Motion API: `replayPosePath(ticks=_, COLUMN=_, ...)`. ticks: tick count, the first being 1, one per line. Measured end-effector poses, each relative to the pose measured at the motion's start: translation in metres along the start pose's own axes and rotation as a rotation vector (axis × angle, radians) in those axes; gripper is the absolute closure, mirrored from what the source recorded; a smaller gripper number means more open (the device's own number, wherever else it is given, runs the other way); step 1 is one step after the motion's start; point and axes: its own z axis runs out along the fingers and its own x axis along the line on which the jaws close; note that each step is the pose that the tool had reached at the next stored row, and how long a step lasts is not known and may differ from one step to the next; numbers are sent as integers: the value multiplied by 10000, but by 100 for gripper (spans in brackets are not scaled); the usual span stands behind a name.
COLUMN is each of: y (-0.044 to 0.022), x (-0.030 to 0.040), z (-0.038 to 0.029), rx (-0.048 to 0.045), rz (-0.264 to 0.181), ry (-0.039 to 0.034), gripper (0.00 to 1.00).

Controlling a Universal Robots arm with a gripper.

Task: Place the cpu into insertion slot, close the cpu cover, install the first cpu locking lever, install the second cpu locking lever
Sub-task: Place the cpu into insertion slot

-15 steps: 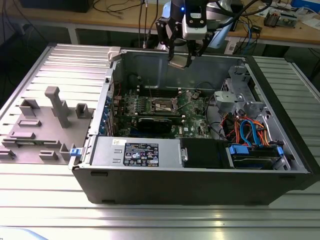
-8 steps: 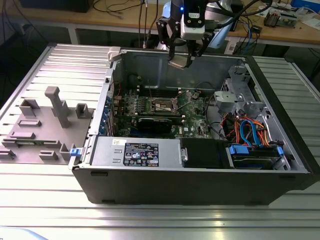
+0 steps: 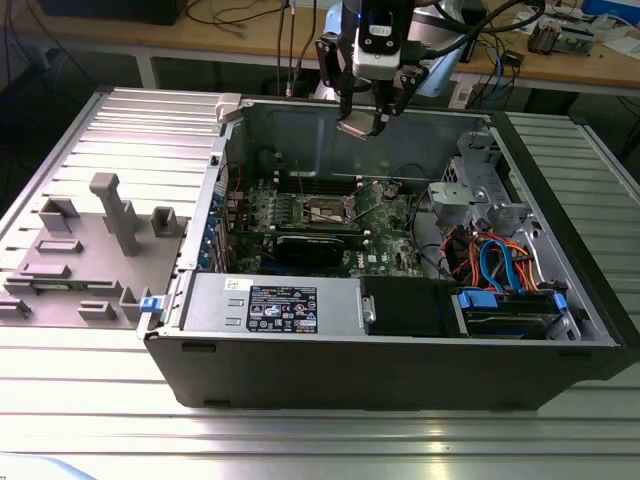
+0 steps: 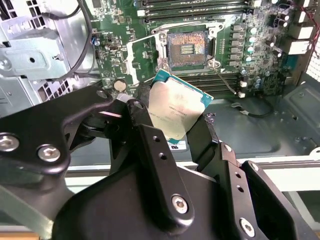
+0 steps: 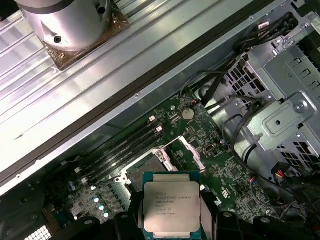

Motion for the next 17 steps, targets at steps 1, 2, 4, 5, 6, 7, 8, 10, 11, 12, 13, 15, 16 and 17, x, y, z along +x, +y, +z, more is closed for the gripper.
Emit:
replayPosePath(ticks=1, y=0, x=0, z=0, rx=0, rz=4, ry=0, gripper=46)
replayPosePath(ticks=2, y=0, x=0, z=0, rx=0, rz=7, ry=0, gripper=46)
replayPosePath(ticks=4, y=0, x=0, z=0, rx=0, rz=13, ry=-1, gripper=46)
replayPosePath(ticks=5, y=0, x=0, z=0, rx=0, rz=16, ry=-1, gripper=46)
replayPosePath(ticks=6, y=0, x=0, z=0, rx=0, rz=20, ry=-2, gripper=46)
replayPosePath(ticks=7, y=0, x=0, z=0, rx=0, rz=23, ry=-2, gripper=46)
replayPosePath(ticks=8, y=0, x=0, z=0, rx=0, rz=27, ry=-2, gripper=46)
replayPosePath(ticks=10, y=0, x=0, z=0, rx=-1, rz=61, ry=-6, gripper=46)
replayPosePath(ticks=11, y=0, x=0, z=0, rx=-1, rz=101, ry=-9, gripper=46)
replayPosePath(ticks=12, y=0, x=0, z=0, rx=-3, rz=196, ry=-17, gripper=46)
replayPosePath(ticks=13, y=0, x=0, z=0, rx=-5, rz=280, ry=-25, gripper=46)
replayPosePath(ticks=15, y=0, x=0, z=1, rx=-9, rz=506, ry=-45, gripper=46)
replayPosePath(ticks=16, y=0, x=1, z=1, rx=-12, rz=638, ry=-57, gripper=46)
replayPosePath(ticks=17, y=0, x=0, z=1, rx=-17, rz=874, ry=-78, gripper=46)
